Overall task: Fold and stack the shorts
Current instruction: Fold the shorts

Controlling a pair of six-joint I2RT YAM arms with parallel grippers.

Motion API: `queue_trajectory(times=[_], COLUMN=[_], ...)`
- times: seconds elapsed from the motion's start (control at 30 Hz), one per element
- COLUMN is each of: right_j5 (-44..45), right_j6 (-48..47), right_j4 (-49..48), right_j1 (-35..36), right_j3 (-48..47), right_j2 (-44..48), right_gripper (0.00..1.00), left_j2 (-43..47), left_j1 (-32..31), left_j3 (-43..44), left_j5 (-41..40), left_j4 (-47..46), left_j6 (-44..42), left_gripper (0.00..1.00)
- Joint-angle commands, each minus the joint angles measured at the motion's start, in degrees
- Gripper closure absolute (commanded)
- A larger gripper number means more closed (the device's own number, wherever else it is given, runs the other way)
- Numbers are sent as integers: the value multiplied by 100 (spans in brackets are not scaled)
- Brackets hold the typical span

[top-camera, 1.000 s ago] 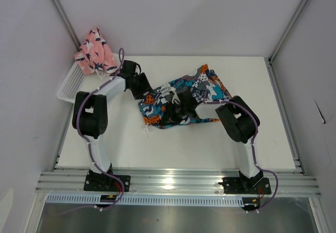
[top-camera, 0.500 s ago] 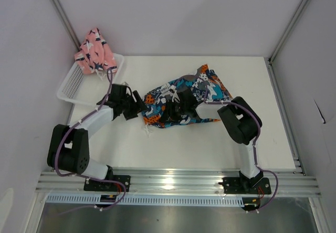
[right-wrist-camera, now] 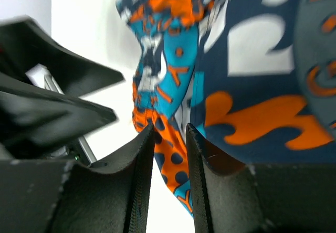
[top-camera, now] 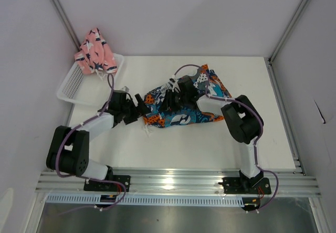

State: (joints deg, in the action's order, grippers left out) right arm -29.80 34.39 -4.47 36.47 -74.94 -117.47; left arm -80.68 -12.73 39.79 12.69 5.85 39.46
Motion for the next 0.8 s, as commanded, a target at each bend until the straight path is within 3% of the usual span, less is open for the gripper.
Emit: queue_trajectory(times=[0.0, 0.23, 0.47, 0.77], right_j5=[1, 27, -245, 308], right_j6=[-126, -258, -170, -416], right_j4=[-36, 412, -19, 991], right_j1=[-157, -307, -316, -316], right_j3=[-442, -952, -663, -953], right_j2=[-118, -882, -944, -1261], right_gripper=[66, 67, 67, 69], left_j2=[-412, -922, -1168, -1257], left_j1=[-28, -28, -28, -45], left_j3=[73, -50, 55, -68], left_j5=[515, 665, 831, 832], left_j4=[-549, -1077, -1226, -1402], left_j6=[-44, 132, 176, 351], left_gripper=[1, 1, 1, 1])
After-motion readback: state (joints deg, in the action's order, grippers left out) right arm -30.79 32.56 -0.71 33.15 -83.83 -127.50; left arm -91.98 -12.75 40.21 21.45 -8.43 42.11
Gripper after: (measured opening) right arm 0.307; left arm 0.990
